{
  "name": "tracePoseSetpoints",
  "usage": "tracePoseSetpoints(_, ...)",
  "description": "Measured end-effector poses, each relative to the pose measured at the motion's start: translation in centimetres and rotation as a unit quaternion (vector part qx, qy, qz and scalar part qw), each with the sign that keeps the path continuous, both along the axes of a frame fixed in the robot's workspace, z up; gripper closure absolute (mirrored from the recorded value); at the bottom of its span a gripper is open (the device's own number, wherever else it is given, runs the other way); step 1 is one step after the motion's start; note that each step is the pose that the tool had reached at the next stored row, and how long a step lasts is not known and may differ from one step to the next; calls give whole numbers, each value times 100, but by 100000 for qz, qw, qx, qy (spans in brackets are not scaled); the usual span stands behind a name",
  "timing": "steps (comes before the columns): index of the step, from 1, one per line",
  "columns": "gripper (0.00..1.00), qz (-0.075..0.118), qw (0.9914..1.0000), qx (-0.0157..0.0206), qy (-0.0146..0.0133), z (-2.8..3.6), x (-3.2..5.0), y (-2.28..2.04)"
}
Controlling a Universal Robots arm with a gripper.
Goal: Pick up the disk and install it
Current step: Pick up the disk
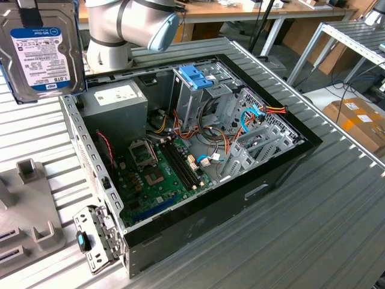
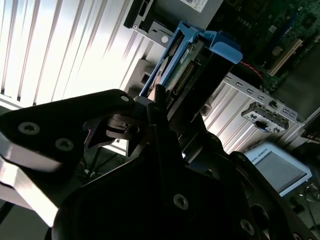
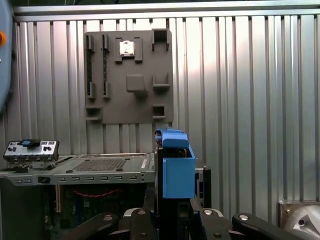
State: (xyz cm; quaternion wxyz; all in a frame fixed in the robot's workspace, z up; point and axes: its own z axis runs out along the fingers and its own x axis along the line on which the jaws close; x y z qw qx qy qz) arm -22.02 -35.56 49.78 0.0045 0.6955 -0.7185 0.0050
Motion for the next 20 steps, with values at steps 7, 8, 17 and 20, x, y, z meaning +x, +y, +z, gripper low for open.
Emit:
tracePoseSetpoints(7, 65, 4, 100000, -4, 6, 0, 177, 0)
tracePoseSetpoints(8, 65, -1, 100000, -5, 7, 1, 195, 0)
tracePoseSetpoints(17, 65, 3, 100000, -2, 5, 0, 261, 2)
tracePoseSetpoints(20, 65, 3, 100000, -1, 4, 0, 262, 2)
